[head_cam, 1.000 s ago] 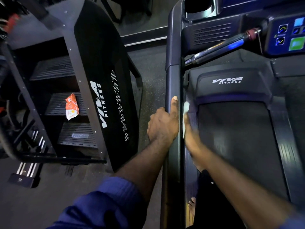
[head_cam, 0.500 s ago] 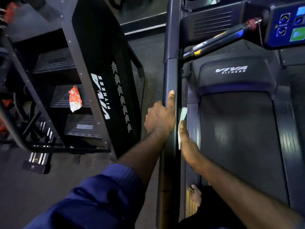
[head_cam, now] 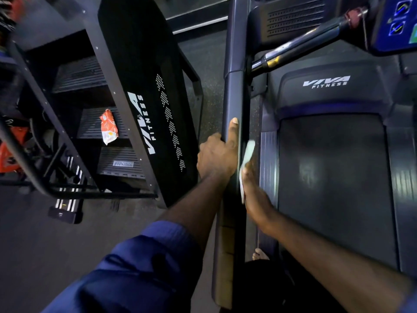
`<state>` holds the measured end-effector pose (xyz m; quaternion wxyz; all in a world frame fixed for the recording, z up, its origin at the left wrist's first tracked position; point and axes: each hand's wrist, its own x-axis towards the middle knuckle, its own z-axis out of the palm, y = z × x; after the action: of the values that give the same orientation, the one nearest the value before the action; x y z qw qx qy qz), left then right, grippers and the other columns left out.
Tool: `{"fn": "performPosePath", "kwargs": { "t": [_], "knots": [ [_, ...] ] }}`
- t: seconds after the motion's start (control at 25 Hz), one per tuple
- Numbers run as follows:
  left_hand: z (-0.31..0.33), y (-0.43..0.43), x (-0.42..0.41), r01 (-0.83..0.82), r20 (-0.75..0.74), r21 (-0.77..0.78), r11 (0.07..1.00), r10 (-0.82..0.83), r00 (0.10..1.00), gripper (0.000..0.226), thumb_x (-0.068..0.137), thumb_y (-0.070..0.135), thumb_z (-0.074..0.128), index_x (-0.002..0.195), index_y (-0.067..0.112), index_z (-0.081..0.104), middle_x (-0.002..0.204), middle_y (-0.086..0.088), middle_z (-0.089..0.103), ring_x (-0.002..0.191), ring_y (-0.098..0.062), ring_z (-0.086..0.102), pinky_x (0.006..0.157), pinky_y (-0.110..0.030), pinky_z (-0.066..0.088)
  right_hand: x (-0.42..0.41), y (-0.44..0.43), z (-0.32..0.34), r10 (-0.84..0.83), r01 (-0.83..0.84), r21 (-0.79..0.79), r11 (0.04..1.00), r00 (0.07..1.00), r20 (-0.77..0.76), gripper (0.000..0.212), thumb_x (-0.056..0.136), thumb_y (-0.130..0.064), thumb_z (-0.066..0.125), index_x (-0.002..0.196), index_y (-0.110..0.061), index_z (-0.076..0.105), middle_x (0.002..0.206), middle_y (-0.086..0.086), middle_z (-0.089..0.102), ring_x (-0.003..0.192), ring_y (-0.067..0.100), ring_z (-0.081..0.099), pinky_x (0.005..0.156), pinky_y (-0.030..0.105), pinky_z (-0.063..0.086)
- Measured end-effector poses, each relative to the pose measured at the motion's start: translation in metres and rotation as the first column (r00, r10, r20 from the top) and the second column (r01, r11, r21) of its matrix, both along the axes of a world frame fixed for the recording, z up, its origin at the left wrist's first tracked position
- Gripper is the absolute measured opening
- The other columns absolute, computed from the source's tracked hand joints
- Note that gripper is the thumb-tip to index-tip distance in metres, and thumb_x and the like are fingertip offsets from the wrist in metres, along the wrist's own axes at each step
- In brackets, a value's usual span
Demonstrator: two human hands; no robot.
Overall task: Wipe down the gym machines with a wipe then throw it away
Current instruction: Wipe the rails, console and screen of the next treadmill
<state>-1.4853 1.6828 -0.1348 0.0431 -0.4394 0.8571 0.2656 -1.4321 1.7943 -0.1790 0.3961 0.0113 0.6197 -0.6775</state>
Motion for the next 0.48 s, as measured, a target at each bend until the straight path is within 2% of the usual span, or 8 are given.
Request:
{"fn": "performPosePath", "kwargs": {
  "t": [0.08,0.16,0.24,0.28,0.36,0.44,0.48],
  "knots": [
    [0.003,0.001,0.000,0.001,-0.009,-0.003,1.000,-0.001,1.000,0.104,0.075,0.104,0.013,0.092,0.018,0.069,0.093,-0.006,0.072,0.089,-0.031,0.068,0.084,-0.050,0.059,-0.041,-0.019,-0.014,0.025,-0.024,0.012,1.000,0.998,-0.063,0.086,0.096,-0.078,0.020,0.167,-0.031,0.003,0.174,-0.011,0.000,0.158,0.002,0.001,0.130,0.039,-0.005],
    [0.005,0.002,-0.001,0.020,-0.009,0.007,1.000,-0.020,1.000,0.103,0.075,0.103,0.013,0.092,0.019,0.069,0.094,-0.007,0.072,0.090,-0.031,0.069,0.086,-0.050,0.058,-0.054,-0.023,-0.021,0.000,-0.004,0.083,0.997,0.999,0.047,0.105,0.083,-0.094,0.018,0.167,-0.032,0.013,0.174,-0.005,0.013,0.159,0.011,0.014,0.131,0.050,0.006],
    [0.002,0.000,-0.001,0.034,-0.001,0.009,0.999,-0.034,0.999,0.101,0.077,0.102,0.013,0.093,0.019,0.069,0.097,-0.007,0.072,0.093,-0.032,0.068,0.089,-0.051,0.057,-0.026,-0.010,-0.015,0.012,-0.038,0.151,0.988,0.986,0.165,0.110,0.081,-0.097,0.015,0.166,-0.028,0.019,0.173,0.000,0.020,0.159,0.020,0.020,0.130,0.054,0.014],
    [0.001,0.000,0.000,0.036,-0.003,0.004,0.999,-0.036,0.999,0.100,0.078,0.101,0.013,0.095,0.019,0.068,0.100,-0.008,0.071,0.095,-0.033,0.068,0.090,-0.052,0.057,0.000,-0.001,-0.010,0.040,-0.064,0.132,0.989,0.983,0.177,0.108,0.083,-0.095,0.014,0.167,-0.027,0.016,0.173,0.000,0.017,0.160,0.020,0.016,0.130,0.054,0.013],
    [-0.003,-0.003,0.000,0.041,-0.010,0.005,0.999,-0.041,0.999,0.098,0.081,0.099,0.015,0.098,0.019,0.068,0.102,-0.008,0.070,0.096,-0.033,0.067,0.090,-0.052,0.056,0.030,0.008,-0.004,0.037,-0.042,0.060,0.997,0.996,0.078,0.096,0.090,-0.086,0.016,0.167,-0.029,0.004,0.173,-0.009,0.003,0.160,0.013,0.002,0.132,0.047,0.004],
    [-0.005,-0.005,0.002,0.036,-0.010,0.010,0.999,-0.036,0.999,0.097,0.082,0.098,0.017,0.101,0.017,0.069,0.104,-0.009,0.070,0.097,-0.033,0.066,0.089,-0.052,0.057,0.019,-0.001,-0.006,-0.026,0.026,0.000,1.000,0.998,-0.051,0.080,0.099,-0.071,0.019,0.165,-0.030,-0.001,0.171,-0.016,-0.007,0.158,0.005,-0.009,0.131,0.040,-0.005],
    [-0.006,-0.004,0.002,0.029,-0.011,0.006,1.000,-0.029,1.000,0.098,0.083,0.097,0.019,0.103,0.016,0.069,0.106,-0.010,0.070,0.098,-0.034,0.066,0.090,-0.052,0.056,0.003,-0.009,-0.012,-0.029,0.028,-0.016,0.999,0.996,-0.081,0.081,0.099,-0.070,0.020,0.166,-0.029,0.001,0.172,-0.015,-0.006,0.159,0.004,-0.007,0.130,0.038,-0.005]
  ]
}}
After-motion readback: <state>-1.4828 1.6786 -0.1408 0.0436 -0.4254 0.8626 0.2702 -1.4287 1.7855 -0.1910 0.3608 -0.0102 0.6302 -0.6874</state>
